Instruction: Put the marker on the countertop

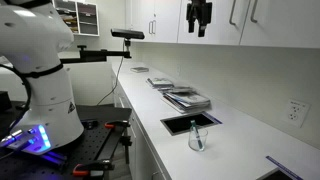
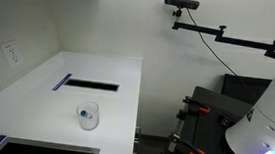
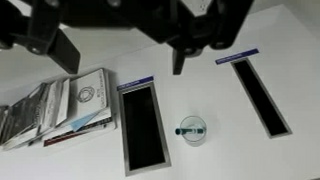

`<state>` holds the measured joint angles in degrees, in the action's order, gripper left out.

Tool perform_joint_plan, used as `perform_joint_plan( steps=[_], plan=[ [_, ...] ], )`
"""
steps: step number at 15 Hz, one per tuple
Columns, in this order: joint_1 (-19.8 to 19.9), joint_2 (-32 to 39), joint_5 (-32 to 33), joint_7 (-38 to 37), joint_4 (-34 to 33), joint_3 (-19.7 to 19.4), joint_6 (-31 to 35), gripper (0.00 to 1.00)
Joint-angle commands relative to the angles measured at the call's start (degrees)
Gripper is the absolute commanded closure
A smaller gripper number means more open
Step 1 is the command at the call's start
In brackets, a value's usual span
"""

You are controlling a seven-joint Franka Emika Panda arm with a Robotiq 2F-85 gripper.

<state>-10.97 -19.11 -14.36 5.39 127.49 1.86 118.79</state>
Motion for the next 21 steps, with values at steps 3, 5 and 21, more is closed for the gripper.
perform_joint_plan(
  steps=[3, 5, 21],
  plan=[
    [1.15, 0.01, -0.39, 0.28, -0.12, 1.03, -0.19, 0.0],
    [1.15, 0.02, -0.39, 0.28, -0.12, 1.04, -0.19, 0.0],
    [5.85, 17.35, -12.36, -11.08, 4.59, 0.04, 3.07, 0.0]
  ],
)
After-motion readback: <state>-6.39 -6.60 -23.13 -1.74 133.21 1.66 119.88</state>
